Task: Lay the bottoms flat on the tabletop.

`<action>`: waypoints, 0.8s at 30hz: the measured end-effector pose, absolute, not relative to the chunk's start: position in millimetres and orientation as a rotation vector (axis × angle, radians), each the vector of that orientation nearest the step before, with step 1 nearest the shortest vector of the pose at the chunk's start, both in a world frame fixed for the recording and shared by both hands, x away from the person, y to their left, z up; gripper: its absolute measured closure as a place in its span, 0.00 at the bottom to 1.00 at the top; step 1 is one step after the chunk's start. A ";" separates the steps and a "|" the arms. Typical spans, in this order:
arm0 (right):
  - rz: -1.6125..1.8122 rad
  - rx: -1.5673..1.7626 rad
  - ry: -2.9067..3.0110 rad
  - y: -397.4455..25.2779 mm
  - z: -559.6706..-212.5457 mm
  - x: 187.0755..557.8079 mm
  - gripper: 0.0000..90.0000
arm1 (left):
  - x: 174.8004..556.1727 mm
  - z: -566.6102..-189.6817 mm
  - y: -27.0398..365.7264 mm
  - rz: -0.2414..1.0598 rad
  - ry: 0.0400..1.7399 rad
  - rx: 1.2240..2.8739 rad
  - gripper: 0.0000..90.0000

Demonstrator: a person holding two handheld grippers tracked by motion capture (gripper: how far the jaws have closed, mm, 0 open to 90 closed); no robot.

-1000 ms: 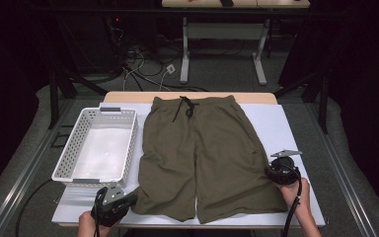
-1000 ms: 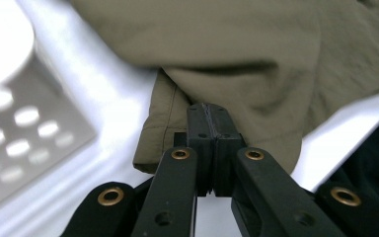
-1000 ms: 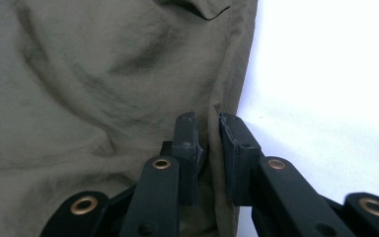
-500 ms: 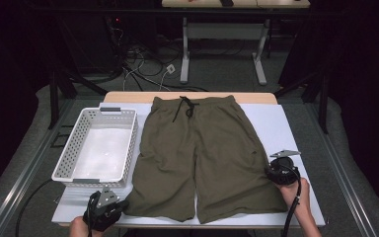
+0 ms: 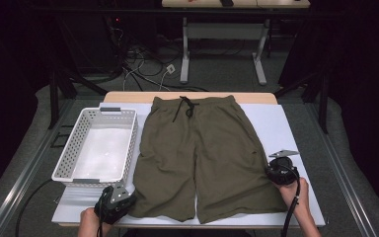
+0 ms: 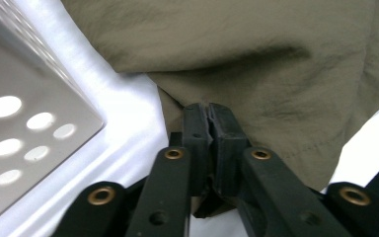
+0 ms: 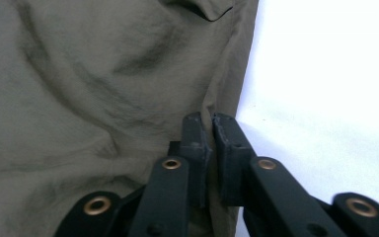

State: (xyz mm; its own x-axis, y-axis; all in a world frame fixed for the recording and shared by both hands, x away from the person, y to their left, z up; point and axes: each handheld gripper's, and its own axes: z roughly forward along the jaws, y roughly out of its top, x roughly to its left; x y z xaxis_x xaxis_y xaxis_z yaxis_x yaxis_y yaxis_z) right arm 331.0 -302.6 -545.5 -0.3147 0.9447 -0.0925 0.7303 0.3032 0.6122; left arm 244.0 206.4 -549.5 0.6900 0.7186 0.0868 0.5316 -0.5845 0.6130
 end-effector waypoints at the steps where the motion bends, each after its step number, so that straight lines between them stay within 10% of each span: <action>1: 0.650 1.486 2.136 -302.2 -545.6 330.7 0.98 | 242.5 -548.0 207.6 0.452 0.959 2.333 0.98; 8: 0.645 1.486 2.136 -302.5 -545.5 330.8 0.99 | 215.6 -522.9 232.4 0.571 1.045 2.136 0.99; 24: 0.535 1.492 2.135 -305.5 -540.3 327.9 0.99 | 223.0 -539.8 239.9 0.501 1.131 2.267 0.98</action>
